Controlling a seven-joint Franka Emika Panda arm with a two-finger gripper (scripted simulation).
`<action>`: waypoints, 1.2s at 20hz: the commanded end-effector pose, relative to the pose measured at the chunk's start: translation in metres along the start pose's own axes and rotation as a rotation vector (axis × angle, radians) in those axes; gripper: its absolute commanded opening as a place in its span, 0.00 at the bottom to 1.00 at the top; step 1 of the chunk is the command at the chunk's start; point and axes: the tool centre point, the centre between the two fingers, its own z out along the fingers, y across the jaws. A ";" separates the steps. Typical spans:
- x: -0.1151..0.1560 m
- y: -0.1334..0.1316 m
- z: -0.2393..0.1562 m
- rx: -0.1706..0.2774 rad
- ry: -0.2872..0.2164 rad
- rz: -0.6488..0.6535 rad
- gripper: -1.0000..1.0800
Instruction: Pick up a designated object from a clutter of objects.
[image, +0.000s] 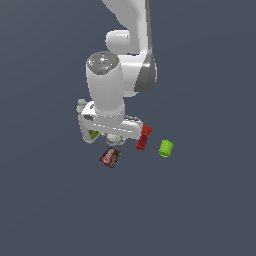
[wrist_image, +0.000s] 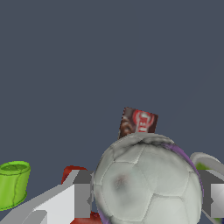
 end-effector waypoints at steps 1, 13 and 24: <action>0.006 0.016 -0.027 0.000 0.001 -0.001 0.00; 0.040 0.090 -0.145 0.000 0.000 0.000 0.00; 0.062 0.130 -0.209 -0.002 0.001 0.000 0.00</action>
